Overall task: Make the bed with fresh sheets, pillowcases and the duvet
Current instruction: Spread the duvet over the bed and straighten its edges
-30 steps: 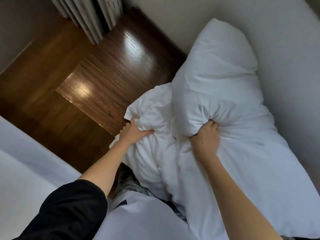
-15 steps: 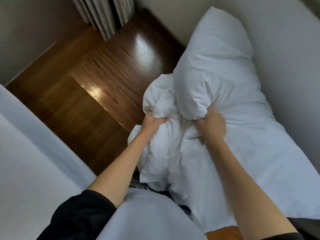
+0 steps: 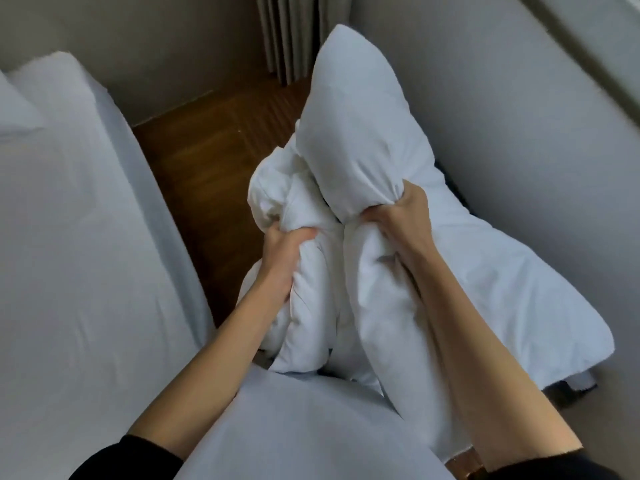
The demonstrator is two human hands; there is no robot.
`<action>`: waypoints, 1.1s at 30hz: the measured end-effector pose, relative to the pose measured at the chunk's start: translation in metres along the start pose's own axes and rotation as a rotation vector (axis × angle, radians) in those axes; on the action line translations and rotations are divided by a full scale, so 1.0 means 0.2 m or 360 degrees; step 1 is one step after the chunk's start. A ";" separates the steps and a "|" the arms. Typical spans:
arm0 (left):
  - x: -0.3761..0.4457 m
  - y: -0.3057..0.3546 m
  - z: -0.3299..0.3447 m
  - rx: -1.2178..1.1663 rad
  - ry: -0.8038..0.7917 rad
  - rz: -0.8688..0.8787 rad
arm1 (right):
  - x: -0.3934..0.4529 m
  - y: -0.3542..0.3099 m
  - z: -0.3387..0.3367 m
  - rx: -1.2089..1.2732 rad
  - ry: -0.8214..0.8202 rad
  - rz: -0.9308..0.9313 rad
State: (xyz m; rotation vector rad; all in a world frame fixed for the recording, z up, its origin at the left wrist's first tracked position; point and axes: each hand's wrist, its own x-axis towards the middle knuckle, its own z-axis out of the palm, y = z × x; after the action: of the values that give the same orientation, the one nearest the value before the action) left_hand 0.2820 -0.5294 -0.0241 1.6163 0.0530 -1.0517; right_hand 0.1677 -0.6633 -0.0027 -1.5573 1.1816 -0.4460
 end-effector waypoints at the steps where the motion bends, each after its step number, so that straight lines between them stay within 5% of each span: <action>1: -0.04 0.02 -0.04 -0.0030 0.0054 0.0035 | -0.02 -0.04 0.03 0.0028 -0.0041 -0.0022; 13: -0.35 0.38 -0.78 -0.0392 0.0693 0.0408 | -0.17 -0.66 0.60 0.0102 -0.0527 -0.0362; 33: -0.44 0.58 -2.82 -0.0920 0.1764 0.0647 | -0.78 -1.43 2.88 -0.0316 -0.1525 -0.0746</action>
State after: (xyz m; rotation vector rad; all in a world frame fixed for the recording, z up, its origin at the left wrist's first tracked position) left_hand 0.6265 -0.0732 0.0922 1.3920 0.6697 0.2525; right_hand 0.6774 -0.2516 0.0958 -1.8854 0.1206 0.1513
